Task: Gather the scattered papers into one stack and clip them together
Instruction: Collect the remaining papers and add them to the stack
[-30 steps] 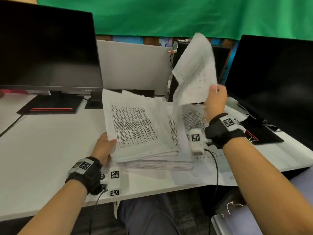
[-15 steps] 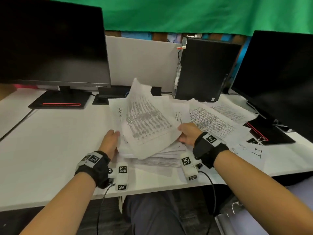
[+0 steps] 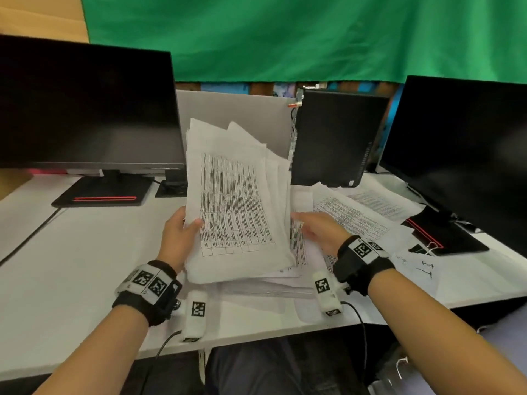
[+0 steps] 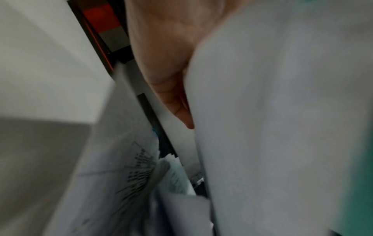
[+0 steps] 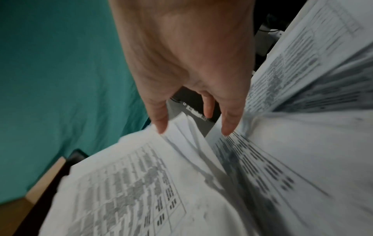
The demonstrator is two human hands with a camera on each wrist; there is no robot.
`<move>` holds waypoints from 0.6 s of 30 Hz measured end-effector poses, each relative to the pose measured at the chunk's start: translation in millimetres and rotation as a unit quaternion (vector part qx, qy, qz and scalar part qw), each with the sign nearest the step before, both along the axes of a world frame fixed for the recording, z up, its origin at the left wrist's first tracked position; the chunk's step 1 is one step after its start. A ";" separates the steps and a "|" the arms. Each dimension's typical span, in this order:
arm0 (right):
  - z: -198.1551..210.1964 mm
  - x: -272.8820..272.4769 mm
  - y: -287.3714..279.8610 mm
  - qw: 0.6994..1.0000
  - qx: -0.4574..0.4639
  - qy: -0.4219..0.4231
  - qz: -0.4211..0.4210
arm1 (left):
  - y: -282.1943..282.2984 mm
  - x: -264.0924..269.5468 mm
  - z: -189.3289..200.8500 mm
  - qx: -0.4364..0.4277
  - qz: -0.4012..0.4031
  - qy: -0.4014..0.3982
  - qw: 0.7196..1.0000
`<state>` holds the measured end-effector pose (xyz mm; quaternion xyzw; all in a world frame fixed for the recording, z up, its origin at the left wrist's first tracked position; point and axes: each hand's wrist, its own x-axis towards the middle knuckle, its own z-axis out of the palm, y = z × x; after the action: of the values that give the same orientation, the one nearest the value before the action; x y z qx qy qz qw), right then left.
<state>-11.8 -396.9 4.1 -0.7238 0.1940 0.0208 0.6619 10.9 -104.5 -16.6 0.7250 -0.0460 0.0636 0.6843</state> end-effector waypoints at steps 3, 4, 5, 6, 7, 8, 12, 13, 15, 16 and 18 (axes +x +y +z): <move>30.8 -3.4 1.6 0.991 0.081 -0.074 0.071 | -5.4 -4.7 28.9 -0.017 -0.047 -0.059 0.997; 42.4 -4.0 3.4 0.985 0.106 -0.107 0.079 | -9.5 -4.2 37.9 -0.014 -0.059 -0.078 0.995; 54.4 -3.5 5.6 0.980 0.114 -0.146 0.076 | -14.9 -3.8 47.7 -0.009 -0.068 -0.097 0.993; 67.5 -3.5 8.2 0.974 0.107 -0.187 0.064 | -19.4 -0.9 57.0 -0.004 -0.073 -0.117 0.990; 79.7 -4.0 10.5 0.970 0.084 -0.224 0.042 | -24.4 0.7 67.4 0.004 -0.075 -0.135 0.988; 91.8 -6.6 12.8 0.965 0.054 -0.255 0.030 | -28.9 2.8 77.5 0.010 -0.071 -0.153 0.986; 125.5 -15.4 10.6 0.947 -0.016 -0.313 0.070 | -42.4 7.8 114.2 0.018 -0.066 -0.223 0.972; 132.6 -18.1 8.1 0.944 -0.022 -0.319 0.076 | -43.8 7.1 121.9 0.008 -0.068 -0.234 0.970; 142.2 -21.4 1.8 0.939 -0.029 -0.331 0.086 | -44.1 8.7 131.5 -0.030 -0.074 -0.239 0.968; 144.8 -23.3 -0.9 0.936 -0.032 -0.337 0.092 | -42.4 12.4 132.4 -0.054 -0.081 -0.231 0.968; 146.6 -27.3 -2.9 0.935 -0.032 -0.341 0.092 | -40.7 19.1 131.5 -0.094 -0.100 -0.211 0.968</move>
<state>-39.1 -399.9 150.7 -0.7229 -0.1099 -0.1729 0.6599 30.0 -145.2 114.9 0.6194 -0.2556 0.1508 0.7269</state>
